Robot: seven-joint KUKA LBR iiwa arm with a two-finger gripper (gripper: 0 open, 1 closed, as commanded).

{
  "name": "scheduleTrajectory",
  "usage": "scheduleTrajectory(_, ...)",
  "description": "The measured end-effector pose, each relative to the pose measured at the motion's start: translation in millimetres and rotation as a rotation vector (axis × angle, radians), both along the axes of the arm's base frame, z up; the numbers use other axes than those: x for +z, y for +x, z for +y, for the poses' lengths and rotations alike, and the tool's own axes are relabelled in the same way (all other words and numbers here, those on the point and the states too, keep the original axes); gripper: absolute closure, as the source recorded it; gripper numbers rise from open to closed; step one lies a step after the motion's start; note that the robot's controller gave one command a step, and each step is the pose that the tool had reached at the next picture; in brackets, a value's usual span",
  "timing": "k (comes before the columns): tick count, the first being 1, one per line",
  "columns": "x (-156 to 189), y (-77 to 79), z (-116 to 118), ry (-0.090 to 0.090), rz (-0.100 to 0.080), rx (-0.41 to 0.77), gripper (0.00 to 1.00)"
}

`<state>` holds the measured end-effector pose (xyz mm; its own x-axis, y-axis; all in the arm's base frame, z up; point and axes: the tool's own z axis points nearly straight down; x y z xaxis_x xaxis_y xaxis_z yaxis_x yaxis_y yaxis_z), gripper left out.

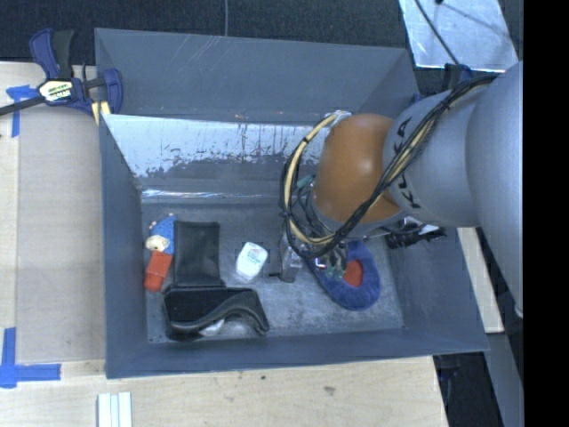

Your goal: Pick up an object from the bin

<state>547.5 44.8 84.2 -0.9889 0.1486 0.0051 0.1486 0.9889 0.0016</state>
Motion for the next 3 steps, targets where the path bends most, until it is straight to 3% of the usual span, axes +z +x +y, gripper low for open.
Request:
scheduleTrajectory(1,5,2.2,-4,-0.003,-0.008,-0.005,0.0)
scheduleTrajectory(2,-15,-48.9,-78,-0.005,-0.003,0.204,0.0)
scheduleTrajectory(3,-7,7.5,-132,-0.004,-0.012,0.501,0.0)
